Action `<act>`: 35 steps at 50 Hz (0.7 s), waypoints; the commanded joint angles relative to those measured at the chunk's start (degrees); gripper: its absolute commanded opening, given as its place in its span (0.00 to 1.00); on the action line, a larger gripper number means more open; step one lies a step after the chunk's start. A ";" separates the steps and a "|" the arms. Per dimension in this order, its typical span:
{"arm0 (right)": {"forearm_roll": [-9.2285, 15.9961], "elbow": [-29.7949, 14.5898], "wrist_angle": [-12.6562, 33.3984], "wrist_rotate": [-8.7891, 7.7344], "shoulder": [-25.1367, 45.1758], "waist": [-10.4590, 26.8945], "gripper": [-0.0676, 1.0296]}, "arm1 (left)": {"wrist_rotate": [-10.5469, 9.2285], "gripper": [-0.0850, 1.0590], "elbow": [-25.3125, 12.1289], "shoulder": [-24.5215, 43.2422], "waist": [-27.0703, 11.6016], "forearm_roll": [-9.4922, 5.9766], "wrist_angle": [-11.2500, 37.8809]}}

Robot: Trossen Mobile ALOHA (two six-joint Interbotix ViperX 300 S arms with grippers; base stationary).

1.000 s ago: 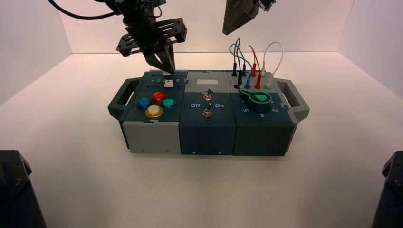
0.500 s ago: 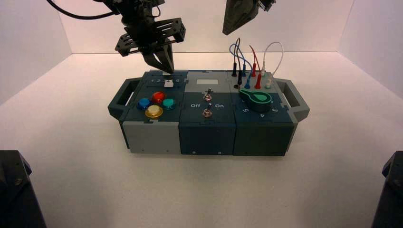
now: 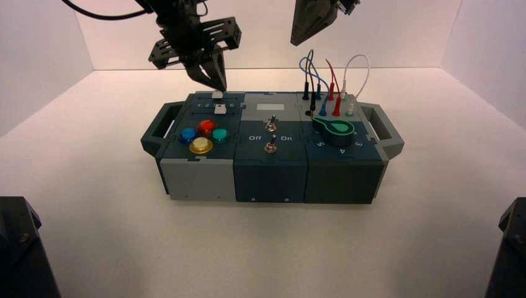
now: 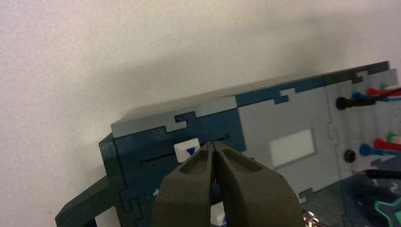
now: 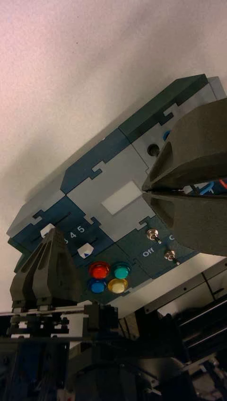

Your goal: Move the top slider to position 3.

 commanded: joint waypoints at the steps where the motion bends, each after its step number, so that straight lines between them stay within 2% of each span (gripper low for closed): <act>1: 0.53 0.79 -0.44 -0.62 -3.16 0.44 0.04 | 0.09 0.05 -0.79 -3.96 0.26 0.09 0.26; 6: 0.18 2.37 -1.41 -0.26 -4.75 0.97 0.04 | 0.09 0.05 -0.88 -5.01 0.26 0.00 0.79; 16: -2.20 8.09 -7.29 1.05 -9.76 2.11 0.04 | 0.18 0.05 -1.32 -5.71 0.26 0.26 3.25; 26: -3.34 11.95 -9.93 1.05 -12.39 4.22 0.04 | 0.44 0.05 -1.41 -5.80 1.14 1.23 5.71; 35: -4.83 13.45 -13.01 0.97 -13.10 6.68 0.04 | 1.05 0.05 -1.41 -6.68 3.52 1.32 8.35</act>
